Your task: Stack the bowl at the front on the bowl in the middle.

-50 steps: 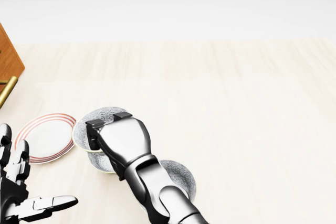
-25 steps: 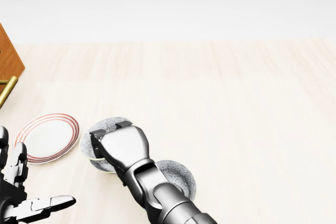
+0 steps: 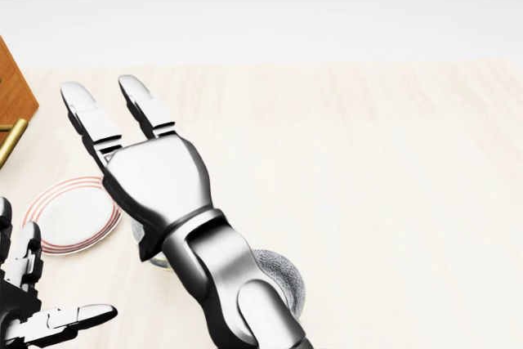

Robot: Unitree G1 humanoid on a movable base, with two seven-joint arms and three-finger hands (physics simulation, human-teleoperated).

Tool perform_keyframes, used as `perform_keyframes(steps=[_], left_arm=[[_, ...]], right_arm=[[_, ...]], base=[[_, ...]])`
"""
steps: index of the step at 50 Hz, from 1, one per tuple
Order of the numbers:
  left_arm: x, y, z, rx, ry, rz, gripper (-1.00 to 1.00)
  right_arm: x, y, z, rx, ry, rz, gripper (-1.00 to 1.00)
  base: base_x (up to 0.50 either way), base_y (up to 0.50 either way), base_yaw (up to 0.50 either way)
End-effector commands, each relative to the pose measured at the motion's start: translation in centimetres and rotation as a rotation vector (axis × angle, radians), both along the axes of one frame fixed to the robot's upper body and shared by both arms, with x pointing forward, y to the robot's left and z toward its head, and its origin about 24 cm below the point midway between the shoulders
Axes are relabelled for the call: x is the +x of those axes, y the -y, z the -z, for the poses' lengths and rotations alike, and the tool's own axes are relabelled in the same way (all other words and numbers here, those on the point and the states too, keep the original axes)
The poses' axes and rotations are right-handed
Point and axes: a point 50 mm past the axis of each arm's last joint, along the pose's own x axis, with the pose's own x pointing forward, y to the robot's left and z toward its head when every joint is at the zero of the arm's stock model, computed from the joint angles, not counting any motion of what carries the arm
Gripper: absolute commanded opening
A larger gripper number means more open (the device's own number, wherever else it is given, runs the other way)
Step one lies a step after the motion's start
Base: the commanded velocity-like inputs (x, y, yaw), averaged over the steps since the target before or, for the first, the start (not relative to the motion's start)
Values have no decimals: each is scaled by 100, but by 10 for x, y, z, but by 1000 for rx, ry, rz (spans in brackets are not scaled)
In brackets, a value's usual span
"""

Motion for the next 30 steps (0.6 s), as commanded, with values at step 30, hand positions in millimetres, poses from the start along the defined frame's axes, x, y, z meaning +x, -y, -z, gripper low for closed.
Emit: perform_keyframes(steps=[30], left_arm=[[-3,2,-9,-25,52,11,100]], right_arm=[[-51,137,-87,495,96,79,100]], base=[[0,0,0]])
